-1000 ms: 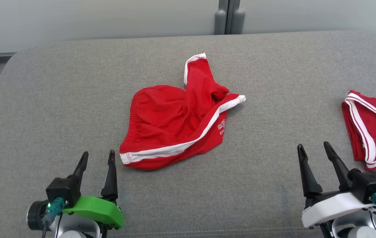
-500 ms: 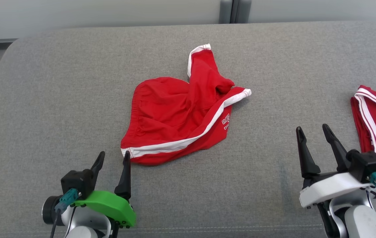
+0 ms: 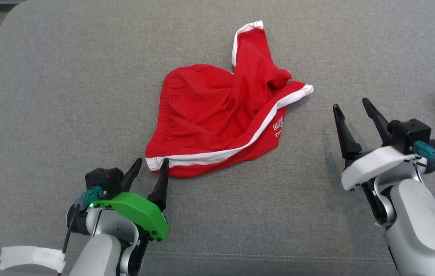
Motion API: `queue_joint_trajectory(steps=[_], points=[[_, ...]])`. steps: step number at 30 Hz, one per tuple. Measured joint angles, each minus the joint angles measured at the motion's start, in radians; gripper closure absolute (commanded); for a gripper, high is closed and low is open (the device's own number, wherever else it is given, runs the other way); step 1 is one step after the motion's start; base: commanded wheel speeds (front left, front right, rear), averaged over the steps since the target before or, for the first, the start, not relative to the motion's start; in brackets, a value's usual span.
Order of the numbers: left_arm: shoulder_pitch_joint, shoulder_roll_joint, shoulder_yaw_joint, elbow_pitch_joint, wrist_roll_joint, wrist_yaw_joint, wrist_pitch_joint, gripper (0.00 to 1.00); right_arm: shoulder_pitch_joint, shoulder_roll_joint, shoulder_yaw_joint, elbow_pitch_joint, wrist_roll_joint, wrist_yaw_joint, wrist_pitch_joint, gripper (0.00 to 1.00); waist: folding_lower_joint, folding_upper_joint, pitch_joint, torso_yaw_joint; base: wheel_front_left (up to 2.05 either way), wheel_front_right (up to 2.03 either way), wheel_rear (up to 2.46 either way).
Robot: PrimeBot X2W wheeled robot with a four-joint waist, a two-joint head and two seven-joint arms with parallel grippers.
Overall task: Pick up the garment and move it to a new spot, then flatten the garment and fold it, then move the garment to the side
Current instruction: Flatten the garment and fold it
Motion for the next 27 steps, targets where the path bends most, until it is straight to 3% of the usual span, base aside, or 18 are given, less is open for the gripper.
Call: queue_joint_trajectory(steps=[14,15,16,17,18,19,27], points=[[-0.115,-0.028,-0.037,0.072,-0.044,-0.063,-0.004,0.00,-0.285,-0.070,0.191,0.300,0.061,0.000,-0.061,0.00,0.0001,0.0000,0.127,0.079,0.00,0.00,0.00],[-0.119,-0.029,-0.040,0.077,-0.045,-0.067,-0.004,0.14,-0.299,-0.073,0.201,0.314,0.067,0.000,-0.067,0.00,0.0001,0.0000,0.131,0.084,0.00,0.00,0.00],[-0.122,-0.029,-0.042,0.080,-0.045,-0.069,-0.004,0.37,-0.312,-0.076,0.211,0.326,0.070,0.000,-0.070,0.09,0.0000,0.0000,0.135,0.088,0.00,0.00,0.00],[-0.125,-0.030,-0.043,0.082,-0.047,-0.070,-0.006,0.62,-0.323,-0.078,0.226,0.336,0.080,0.000,-0.072,0.58,0.0000,0.0000,0.138,0.091,0.00,0.00,0.00],[-0.128,-0.031,-0.045,0.085,-0.050,-0.072,-0.006,0.84,-0.330,-0.080,0.242,0.346,0.084,0.000,-0.078,1.00,0.0000,0.0000,0.140,0.094,0.00,0.00,0.00],[-0.129,-0.032,-0.046,0.084,-0.051,-0.076,-0.017,1.00,-0.335,-0.082,0.254,0.353,0.089,0.000,-0.079,1.00,0.0000,0.0000,0.141,0.095,0.00,0.00,0.00],[-0.130,-0.023,-0.042,0.025,-0.054,-0.080,-0.057,1.00,-0.339,-0.122,0.269,0.311,0.137,0.000,-0.105,1.00,0.0000,0.0000,0.128,0.090,0.00,0.00,0.00]])
